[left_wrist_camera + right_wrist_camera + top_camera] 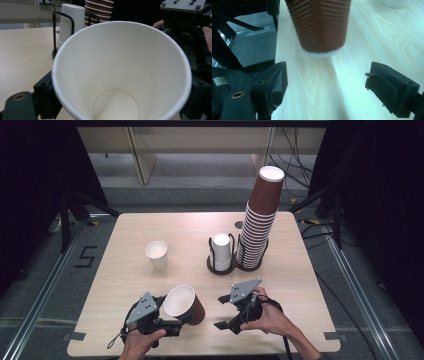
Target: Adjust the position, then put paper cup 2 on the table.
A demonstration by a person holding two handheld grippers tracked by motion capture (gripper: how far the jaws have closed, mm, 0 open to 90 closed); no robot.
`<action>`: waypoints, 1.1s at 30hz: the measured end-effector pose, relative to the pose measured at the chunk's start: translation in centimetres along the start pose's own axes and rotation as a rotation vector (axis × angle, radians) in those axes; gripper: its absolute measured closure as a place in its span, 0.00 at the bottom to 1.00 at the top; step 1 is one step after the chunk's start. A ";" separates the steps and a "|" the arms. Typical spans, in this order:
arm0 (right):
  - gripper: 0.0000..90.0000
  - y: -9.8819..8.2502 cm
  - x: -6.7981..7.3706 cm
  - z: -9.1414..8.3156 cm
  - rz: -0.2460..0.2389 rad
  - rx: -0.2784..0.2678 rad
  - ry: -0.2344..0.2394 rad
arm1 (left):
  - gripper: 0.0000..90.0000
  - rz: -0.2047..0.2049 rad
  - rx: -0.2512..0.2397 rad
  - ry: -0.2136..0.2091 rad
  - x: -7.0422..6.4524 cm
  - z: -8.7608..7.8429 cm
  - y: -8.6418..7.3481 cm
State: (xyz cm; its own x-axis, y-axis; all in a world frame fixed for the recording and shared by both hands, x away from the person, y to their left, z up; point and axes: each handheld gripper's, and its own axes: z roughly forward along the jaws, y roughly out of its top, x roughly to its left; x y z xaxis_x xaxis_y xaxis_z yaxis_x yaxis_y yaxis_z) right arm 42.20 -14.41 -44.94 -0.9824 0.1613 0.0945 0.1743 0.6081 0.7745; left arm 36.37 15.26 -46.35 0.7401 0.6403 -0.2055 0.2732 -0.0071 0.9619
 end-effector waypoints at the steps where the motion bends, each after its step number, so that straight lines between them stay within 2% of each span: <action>1: 0.19 -0.3 -0.1 -0.4 0.017 0.001 -0.032 | 0.14 0.016 0.021 0.045 0.1 -0.2 0.1; 2: 0.19 -0.3 -0.1 -0.4 0.017 0.001 -0.032 | 0.14 0.016 0.021 0.045 0.1 -0.2 0.1; 3: 0.19 -0.4 -0.2 -0.5 0.024 -0.002 -0.028 | 0.14 0.027 0.030 0.072 0.2 -0.3 0.1; 4: 0.17 -0.7 -0.3 -0.7 0.037 -0.010 -0.053 | 0.14 0.039 0.036 0.094 0.3 -0.3 0.2; 5: 0.17 -0.7 -0.3 -0.7 0.037 -0.010 -0.053 | 0.14 0.048 0.040 0.110 0.4 -0.4 0.2; 7: 0.18 -1.1 -0.5 -0.9 0.056 -0.020 -0.074 | 0.13 0.042 0.049 0.128 0.6 -0.5 0.2; 8: 0.18 -1.2 -0.6 -1.0 0.062 -0.020 -0.077 | 0.13 0.030 0.054 0.152 0.9 -0.6 0.2; 9: 0.18 -1.3 -0.6 -1.1 0.063 -0.020 -0.084 | 0.13 0.030 0.054 0.152 0.9 -0.6 0.2; 11: 0.18 -1.4 -0.7 -1.3 0.062 -0.023 -0.106 | 0.13 0.027 0.064 0.187 1.3 -0.8 0.2; 13: 0.18 -1.5 -0.6 -1.3 0.072 -0.024 -0.105 | 0.13 0.025 0.053 0.185 1.4 -0.7 0.2; 14: 0.18 -1.6 -0.6 -1.5 0.089 -0.015 -0.109 | 0.13 0.034 0.064 0.205 1.5 -0.9 0.2; 15: 0.18 -1.7 -0.8 -1.6 0.072 -0.020 -0.118 | 0.13 0.036 0.074 0.216 1.6 -0.9 0.2; 23: 0.18 -2.3 -0.9 -1.8 0.093 -0.018 -0.129 | 0.13 0.047 0.104 0.263 1.8 -0.8 0.0; 29: 0.18 -2.8 -0.9 -2.1 0.103 -0.017 -0.139 | 0.13 0.049 0.110 0.295 2.1 -0.9 0.0; 32: 0.18 -3.1 -0.8 -2.4 0.122 -0.010 -0.144 | 0.13 0.059 0.103 0.316 2.3 -1.0 0.0; 33: 0.18 -3.2 -0.8 -2.5 0.121 -0.012 -0.155 | 0.13 0.057 0.117 0.338 2.4 -1.2 0.0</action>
State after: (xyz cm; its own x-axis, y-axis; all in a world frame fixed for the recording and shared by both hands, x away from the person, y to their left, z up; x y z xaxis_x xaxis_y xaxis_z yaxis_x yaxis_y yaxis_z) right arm 42.30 -18.43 -45.99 -0.9320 0.3510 0.0901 0.2885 0.5683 0.7706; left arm 37.37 17.71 -46.59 0.5165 0.8540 -0.0619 0.3203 -0.1256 0.9390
